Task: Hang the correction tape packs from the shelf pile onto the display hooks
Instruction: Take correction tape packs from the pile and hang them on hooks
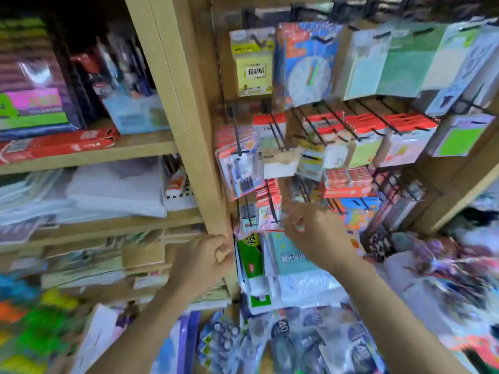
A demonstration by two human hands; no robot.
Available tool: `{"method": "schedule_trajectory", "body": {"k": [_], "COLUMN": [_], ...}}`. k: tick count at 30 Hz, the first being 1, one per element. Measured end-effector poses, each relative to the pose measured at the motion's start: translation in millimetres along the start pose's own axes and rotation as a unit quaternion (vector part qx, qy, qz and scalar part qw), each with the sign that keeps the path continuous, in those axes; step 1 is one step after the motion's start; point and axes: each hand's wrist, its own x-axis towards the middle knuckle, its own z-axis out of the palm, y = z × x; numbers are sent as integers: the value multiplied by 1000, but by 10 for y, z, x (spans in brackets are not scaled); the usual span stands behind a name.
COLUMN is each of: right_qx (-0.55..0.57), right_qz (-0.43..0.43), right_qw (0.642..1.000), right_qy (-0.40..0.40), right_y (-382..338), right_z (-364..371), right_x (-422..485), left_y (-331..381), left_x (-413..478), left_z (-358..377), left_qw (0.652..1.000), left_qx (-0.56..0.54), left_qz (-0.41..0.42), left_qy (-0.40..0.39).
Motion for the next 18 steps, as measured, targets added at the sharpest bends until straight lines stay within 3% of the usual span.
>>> {"method": "schedule_trajectory", "body": {"k": [3,8,18], "right_qx": [-33,-39,-41], "right_qz": [97,222,342], "right_qw": [987,932,829], "right_qy": [-121,-284,-441], "right_y": [330,798,1345], "right_z": [482,1109,1812], "right_x": [-442,-1131,-2251], "left_y": [-209,-424,-869], "left_x": [-404,-952,-1878], "left_z": [594,1322,2756], "left_qw": [992,955,850], "left_qx": [-4,-52,-120], "left_qz": [-88,-213,-389], "left_qy": [-86,-201,-335]}}
